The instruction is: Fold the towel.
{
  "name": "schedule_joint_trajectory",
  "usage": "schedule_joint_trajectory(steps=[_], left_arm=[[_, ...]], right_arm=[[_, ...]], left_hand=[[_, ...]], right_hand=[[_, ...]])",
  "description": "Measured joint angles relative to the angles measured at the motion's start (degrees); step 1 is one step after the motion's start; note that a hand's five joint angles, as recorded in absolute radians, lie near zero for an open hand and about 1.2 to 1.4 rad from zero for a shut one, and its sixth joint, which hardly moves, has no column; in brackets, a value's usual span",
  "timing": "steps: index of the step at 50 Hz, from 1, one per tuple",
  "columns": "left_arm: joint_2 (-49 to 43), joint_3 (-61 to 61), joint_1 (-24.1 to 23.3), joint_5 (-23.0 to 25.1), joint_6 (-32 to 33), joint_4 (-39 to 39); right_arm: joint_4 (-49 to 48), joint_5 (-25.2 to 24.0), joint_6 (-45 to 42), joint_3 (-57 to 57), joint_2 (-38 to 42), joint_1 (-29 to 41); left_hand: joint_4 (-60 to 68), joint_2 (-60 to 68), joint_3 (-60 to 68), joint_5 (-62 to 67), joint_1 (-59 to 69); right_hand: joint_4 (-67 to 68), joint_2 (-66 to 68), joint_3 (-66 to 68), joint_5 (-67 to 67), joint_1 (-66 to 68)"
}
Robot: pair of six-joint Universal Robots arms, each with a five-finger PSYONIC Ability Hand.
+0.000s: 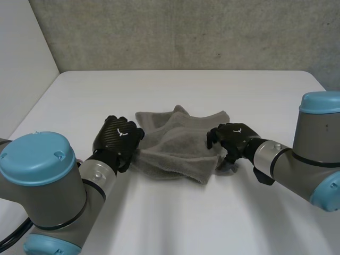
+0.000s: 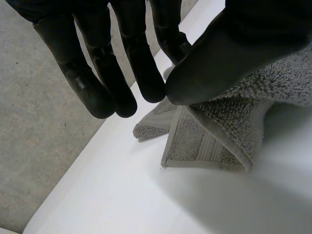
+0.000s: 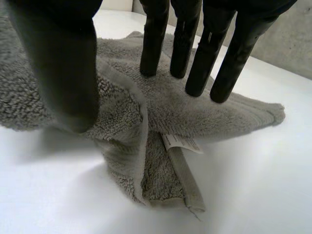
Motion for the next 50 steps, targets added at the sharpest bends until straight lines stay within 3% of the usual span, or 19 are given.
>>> schedule_joint_trajectory(steps=[4, 8, 11, 21, 30, 41, 45, 50], left_arm=[[-0.16, 0.09, 0.08, 0.06, -0.08, 0.43], [-0.92, 0.26, 0.26, 0.72, -0.24, 1.39], [-1.92, 0.53, 0.55, 2.16, -0.55, 2.17], [-4.51, 1.75, 1.07, 8.05, -3.84, 2.86], [-5.92, 2.50, 1.76, 11.96, -7.71, 2.73], [-5.78, 1.94, 1.98, 16.20, -10.11, 1.48], [-5.38, 1.62, 1.81, 16.37, -13.08, 0.16], [-5.31, 1.87, 1.44, 16.19, -18.86, -1.72]], right_arm=[[-0.72, 0.08, 1.00, -0.84, 1.90, 0.13], [-1.17, 0.34, 1.31, -1.36, 3.06, 0.22], [-1.29, 0.57, 1.31, -1.45, 3.07, -0.06], [-1.29, 0.89, 1.14, 0.11, -3.42, -2.26], [-1.84, 2.09, 0.34, 2.70, -10.68, -8.18], [-4.63, 5.97, -3.19, 4.07, -11.47, -10.96], [-4.94, 6.58, -4.20, 4.41, -10.93, -10.70], [-4.97, 6.56, -4.41, 4.61, -10.13, -10.40]], left_hand=[[-0.26, -0.27, -1.08, -0.29, -0.05], [-3.00, -3.49, -4.28, -3.04, -1.19], [-12.61, -12.34, -13.40, -12.11, -10.57], [-34.12, -34.11, -35.35, -34.35, -32.43], [-44.45, -44.18, -46.34, -45.70, -42.88], [-51.26, -51.59, -53.23, -52.58, -49.40], [-65.03, -64.19, -66.85, -66.45, -62.94], [-66.19, -66.12, -68.46, -68.36, -64.39]], right_hand=[[10.02, 10.35, 10.14, 9.65, 10.22], [29.85, 30.89, 29.68, 29.70, 30.51], [40.42, 40.19, 40.12, 40.40, 39.75], [40.91, 40.19, 40.56, 40.59, 39.76], [40.91, 40.19, 40.56, 40.59, 39.76], [40.91, 40.19, 40.57, 40.59, 39.77], [40.92, 40.19, 40.58, 40.59, 39.79], [40.91, 40.19, 40.60, 40.59, 39.82]])
